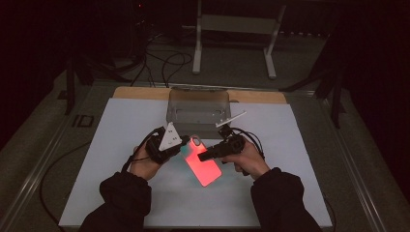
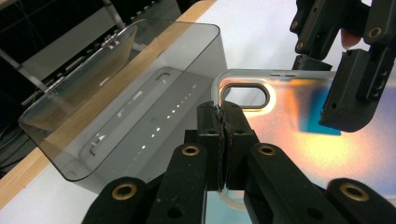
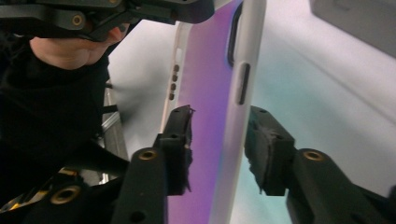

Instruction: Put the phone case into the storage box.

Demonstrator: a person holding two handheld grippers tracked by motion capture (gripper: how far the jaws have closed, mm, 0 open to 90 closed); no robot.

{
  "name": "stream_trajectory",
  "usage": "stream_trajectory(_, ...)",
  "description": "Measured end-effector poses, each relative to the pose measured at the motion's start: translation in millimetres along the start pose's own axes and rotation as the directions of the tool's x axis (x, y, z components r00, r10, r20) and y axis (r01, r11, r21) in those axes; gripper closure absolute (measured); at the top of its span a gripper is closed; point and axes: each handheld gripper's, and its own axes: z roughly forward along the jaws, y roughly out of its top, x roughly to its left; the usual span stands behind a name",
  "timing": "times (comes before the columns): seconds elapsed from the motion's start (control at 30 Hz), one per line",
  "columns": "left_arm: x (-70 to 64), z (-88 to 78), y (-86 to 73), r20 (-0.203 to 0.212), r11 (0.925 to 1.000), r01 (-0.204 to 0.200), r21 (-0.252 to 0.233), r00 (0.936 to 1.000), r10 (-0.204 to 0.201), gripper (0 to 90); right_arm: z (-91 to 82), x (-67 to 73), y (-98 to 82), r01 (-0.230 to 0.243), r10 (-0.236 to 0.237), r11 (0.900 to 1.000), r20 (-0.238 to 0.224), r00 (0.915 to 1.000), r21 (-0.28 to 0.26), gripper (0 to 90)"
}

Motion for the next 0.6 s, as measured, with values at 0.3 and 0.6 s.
stream_trajectory(0.3, -1.9, 1.6, -0.5, -0.006, 0.9998, -0.019, 0.003, 0.9998, 0.019, 88.8, 1.6, -1.7, -0.9, -0.043, 0.046, 0.999, -0.069, 0.9965, 0.033, 76.5)
stream_trajectory(0.6, -3.8, 2.5, -1.0, -0.003, 0.9998, -0.019, -0.006, 0.9998, 0.019, 88.5, 3.4, -4.2, -1.4, -0.188, 0.194, 0.979, -0.075, 0.9780, 0.080, 81.3)
